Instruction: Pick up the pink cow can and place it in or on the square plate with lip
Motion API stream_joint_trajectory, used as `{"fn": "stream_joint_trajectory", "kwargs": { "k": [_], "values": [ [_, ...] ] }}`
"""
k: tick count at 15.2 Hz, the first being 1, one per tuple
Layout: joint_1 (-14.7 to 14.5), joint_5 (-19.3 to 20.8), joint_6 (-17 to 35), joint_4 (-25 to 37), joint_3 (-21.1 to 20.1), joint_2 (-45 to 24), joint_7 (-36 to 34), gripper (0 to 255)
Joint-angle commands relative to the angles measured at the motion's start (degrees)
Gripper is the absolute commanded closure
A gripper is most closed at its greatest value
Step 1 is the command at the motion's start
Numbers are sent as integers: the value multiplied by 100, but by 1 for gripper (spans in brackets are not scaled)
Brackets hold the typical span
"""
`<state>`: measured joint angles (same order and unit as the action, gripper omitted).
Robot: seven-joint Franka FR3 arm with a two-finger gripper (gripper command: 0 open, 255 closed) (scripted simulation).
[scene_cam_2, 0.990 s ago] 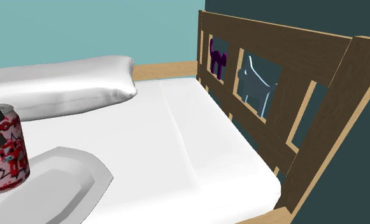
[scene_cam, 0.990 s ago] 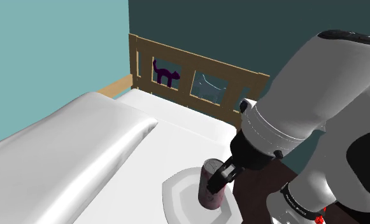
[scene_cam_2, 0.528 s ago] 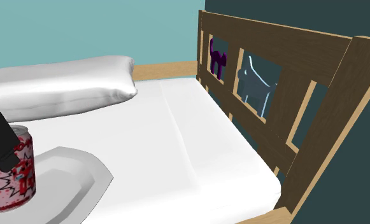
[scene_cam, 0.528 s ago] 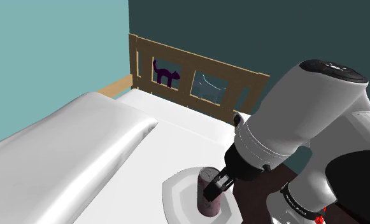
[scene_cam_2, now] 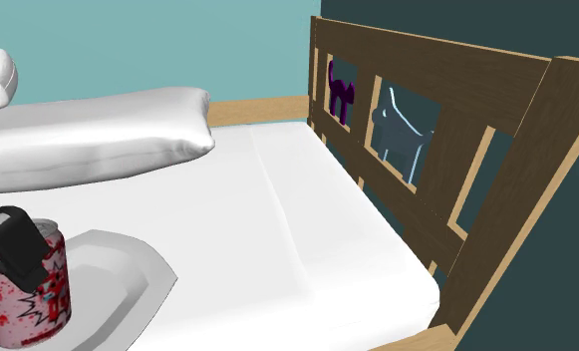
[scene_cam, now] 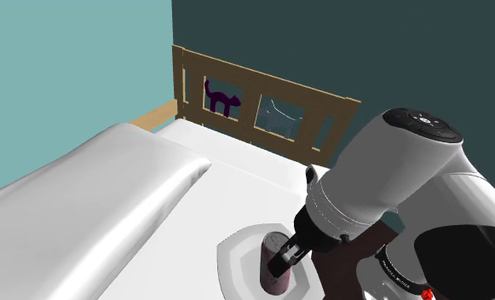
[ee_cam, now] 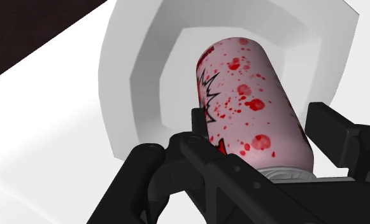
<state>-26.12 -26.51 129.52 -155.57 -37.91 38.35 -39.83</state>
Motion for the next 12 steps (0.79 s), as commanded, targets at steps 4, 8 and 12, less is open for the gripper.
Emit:
{"fn": "stream_joint_trajectory", "kwargs": {
  "k": [4,8,12],
  "values": [
    [-5,-5,15,-11,-10,-16,-5,255],
    [0,-2,21,-8,-11,-25,-3,0],
    [-31,36,-238,81,93,143,-6,0]
  ]
}}
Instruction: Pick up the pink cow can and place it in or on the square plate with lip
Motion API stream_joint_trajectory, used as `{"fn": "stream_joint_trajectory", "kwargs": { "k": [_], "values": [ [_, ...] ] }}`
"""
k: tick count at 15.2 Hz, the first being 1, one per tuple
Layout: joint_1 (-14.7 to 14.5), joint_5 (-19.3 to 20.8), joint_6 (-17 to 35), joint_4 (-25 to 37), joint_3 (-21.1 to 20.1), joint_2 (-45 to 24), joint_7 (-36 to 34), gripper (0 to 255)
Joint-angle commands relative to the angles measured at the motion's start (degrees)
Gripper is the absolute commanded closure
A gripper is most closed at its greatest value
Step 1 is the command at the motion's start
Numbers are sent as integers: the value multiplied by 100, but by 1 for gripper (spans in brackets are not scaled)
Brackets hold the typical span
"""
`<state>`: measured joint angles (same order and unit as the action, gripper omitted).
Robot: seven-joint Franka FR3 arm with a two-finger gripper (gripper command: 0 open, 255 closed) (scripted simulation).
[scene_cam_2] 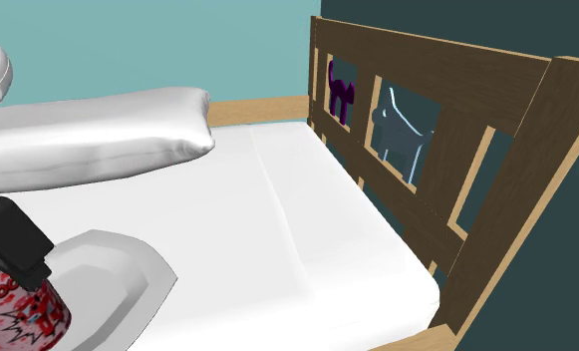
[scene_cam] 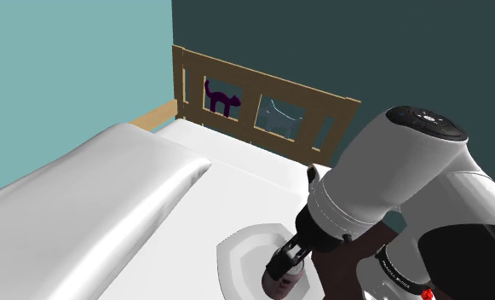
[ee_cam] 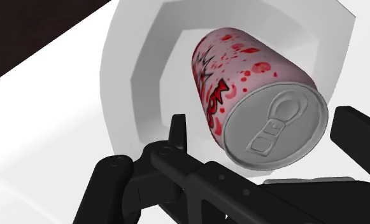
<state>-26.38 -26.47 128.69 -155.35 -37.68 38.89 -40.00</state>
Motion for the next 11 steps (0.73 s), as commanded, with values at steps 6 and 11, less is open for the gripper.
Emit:
{"fn": "stream_joint_trajectory", "kwargs": {
  "k": [6,11],
  "values": [
    [-47,169,-824,357,340,452,-4,0],
    [-47,169,-824,357,340,452,-4,0]
  ]
}}
